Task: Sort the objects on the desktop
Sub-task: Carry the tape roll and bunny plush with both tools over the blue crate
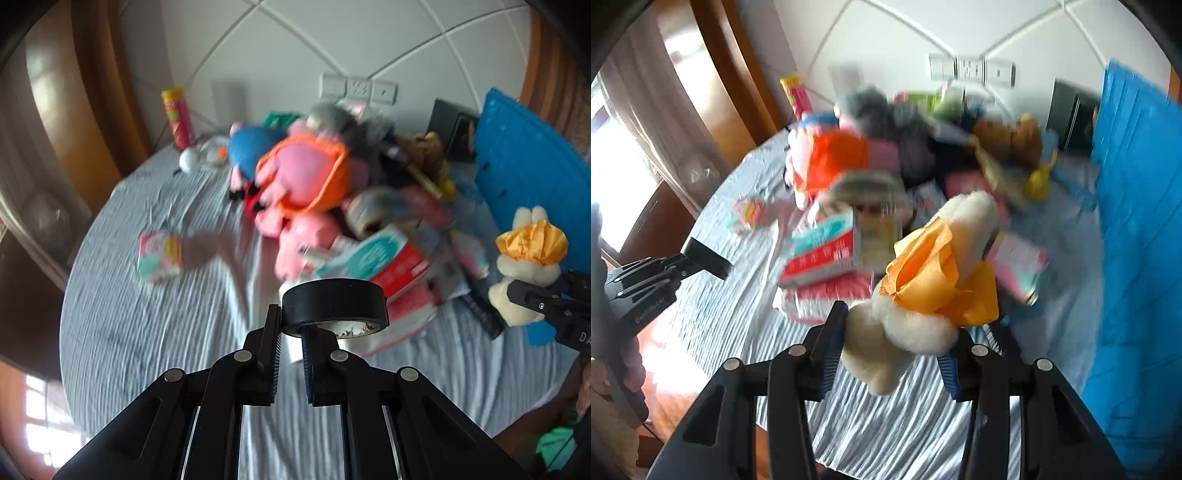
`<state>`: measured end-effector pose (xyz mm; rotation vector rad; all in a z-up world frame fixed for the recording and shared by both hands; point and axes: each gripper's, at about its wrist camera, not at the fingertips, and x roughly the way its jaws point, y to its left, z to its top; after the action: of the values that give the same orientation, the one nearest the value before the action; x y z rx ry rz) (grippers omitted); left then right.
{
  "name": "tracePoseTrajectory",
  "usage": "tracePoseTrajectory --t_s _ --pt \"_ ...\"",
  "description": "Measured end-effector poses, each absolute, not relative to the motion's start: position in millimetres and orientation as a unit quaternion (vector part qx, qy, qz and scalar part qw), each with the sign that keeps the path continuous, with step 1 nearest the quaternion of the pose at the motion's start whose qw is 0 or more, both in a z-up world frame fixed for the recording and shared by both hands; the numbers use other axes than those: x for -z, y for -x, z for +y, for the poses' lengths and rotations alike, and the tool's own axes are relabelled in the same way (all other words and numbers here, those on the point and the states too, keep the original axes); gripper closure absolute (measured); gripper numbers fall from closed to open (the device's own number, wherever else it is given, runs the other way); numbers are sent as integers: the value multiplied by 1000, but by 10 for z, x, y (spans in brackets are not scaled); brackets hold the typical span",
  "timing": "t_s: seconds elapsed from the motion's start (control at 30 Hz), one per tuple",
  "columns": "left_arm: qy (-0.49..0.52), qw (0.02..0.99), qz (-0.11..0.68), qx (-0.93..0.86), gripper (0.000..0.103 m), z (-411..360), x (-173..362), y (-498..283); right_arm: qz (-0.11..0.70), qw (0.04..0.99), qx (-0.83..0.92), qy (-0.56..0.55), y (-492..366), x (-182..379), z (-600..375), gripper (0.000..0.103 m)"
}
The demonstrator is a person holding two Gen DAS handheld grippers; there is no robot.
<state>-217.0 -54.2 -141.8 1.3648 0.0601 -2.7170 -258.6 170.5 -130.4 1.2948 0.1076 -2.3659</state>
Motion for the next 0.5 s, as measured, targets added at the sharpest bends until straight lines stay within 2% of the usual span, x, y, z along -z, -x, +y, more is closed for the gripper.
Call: tracePoseTrajectory --t_s 0.5 --pt "-371 -29 -13 928 93 118 642 2269 53 163 912 -372 2279 222 1985 58"
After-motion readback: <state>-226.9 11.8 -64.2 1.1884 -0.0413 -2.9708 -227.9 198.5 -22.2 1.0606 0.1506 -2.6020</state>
